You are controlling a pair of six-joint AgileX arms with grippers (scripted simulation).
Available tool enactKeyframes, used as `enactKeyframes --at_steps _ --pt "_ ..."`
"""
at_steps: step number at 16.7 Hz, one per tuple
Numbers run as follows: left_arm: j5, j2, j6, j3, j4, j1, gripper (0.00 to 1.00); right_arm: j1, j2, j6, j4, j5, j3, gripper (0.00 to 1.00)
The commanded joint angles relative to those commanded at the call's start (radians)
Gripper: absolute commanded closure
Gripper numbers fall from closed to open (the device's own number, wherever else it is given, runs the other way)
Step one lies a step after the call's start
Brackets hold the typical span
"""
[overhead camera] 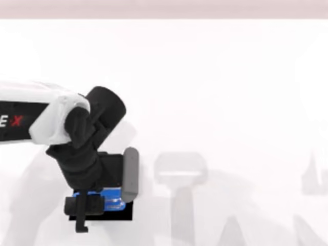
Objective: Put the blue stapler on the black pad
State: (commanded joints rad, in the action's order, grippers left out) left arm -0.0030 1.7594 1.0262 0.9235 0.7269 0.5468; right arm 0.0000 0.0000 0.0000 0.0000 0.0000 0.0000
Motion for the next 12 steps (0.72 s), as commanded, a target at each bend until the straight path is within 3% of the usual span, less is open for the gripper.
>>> enactKeyframes --at_steps 9,12 --pt "0.0 0.0 0.0 0.0 0.0 0.0 0.02 0.0 0.0 0.0 0.0 0.0 0.0 0.0" --pt "0.0 0.0 0.0 0.0 0.0 0.0 0.0 0.0 0.0 0.0 0.0 0.0 0.0 0.0"
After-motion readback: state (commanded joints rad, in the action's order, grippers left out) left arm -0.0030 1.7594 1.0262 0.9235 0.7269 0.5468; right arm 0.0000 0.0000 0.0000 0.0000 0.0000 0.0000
